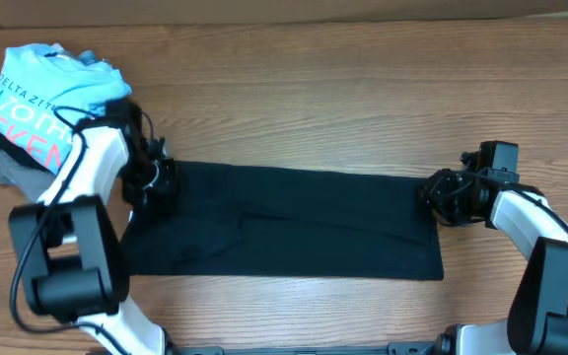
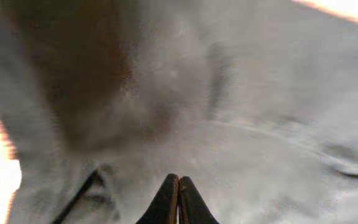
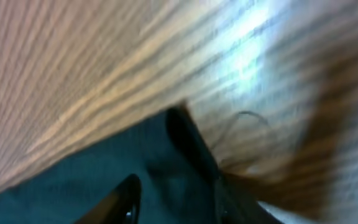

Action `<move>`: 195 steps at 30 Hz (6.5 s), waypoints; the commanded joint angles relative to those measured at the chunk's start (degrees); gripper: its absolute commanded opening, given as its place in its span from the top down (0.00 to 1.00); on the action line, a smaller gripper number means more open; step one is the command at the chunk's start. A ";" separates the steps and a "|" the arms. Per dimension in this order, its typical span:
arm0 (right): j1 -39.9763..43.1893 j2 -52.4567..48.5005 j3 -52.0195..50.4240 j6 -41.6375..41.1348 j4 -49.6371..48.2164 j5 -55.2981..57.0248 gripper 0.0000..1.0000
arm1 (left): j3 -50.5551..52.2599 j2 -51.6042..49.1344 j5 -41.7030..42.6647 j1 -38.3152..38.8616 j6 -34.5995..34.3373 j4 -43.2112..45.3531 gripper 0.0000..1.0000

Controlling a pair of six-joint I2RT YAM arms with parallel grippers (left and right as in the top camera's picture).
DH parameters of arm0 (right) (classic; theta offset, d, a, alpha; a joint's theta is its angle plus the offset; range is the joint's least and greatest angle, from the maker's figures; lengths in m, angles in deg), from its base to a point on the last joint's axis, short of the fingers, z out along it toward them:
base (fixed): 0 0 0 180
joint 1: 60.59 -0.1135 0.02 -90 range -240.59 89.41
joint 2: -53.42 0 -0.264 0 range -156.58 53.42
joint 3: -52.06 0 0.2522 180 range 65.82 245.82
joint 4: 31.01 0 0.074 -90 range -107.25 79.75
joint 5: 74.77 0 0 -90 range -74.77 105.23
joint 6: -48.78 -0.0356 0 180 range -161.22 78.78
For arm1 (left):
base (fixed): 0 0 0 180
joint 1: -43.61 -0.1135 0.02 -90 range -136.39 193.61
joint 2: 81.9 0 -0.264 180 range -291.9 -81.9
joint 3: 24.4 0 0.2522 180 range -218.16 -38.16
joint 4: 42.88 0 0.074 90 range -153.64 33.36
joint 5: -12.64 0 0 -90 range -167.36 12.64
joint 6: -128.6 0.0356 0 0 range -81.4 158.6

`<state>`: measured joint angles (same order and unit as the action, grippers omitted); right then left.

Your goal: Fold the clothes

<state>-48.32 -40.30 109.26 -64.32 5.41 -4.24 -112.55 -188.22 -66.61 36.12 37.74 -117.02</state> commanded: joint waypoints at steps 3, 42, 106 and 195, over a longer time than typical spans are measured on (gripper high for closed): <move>-0.33 -3.50 -1.49 -1.01 -5.99 2.29 0.74 | -3.82 9.38 1.70 0.76 2.19 -2.19 0.94; 10.25 6.97 7.26 11.63 22.73 -4.31 0.24 | -11.63 22.69 3.87 1.95 5.66 -8.00 0.00; -16.28 -4.28 37.09 4.57 46.88 2.71 0.95 | -11.61 23.52 3.91 1.90 6.67 -9.70 0.00; -41.07 -10.64 31.01 -1.25 28.15 -8.74 0.90 | -5.79 20.37 4.42 1.90 -0.04 -12.68 0.00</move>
<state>-92.03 -55.31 138.39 -69.93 32.99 -12.72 -121.06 -166.06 -62.57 37.63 39.86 -129.92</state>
